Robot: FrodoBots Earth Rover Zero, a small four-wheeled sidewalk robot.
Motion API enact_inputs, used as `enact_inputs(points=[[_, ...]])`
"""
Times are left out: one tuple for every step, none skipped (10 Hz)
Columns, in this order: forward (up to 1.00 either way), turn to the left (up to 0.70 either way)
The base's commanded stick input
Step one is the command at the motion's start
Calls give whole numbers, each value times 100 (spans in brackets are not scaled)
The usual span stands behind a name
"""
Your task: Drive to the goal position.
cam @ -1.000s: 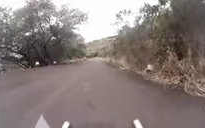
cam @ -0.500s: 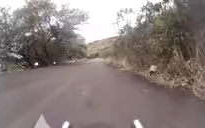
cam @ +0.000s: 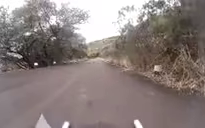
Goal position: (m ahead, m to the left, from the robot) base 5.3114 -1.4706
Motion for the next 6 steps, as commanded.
enact_inputs(points=[[50,-50],[50,-43],[50,-17],[50,0],[50,0],[50,0]])
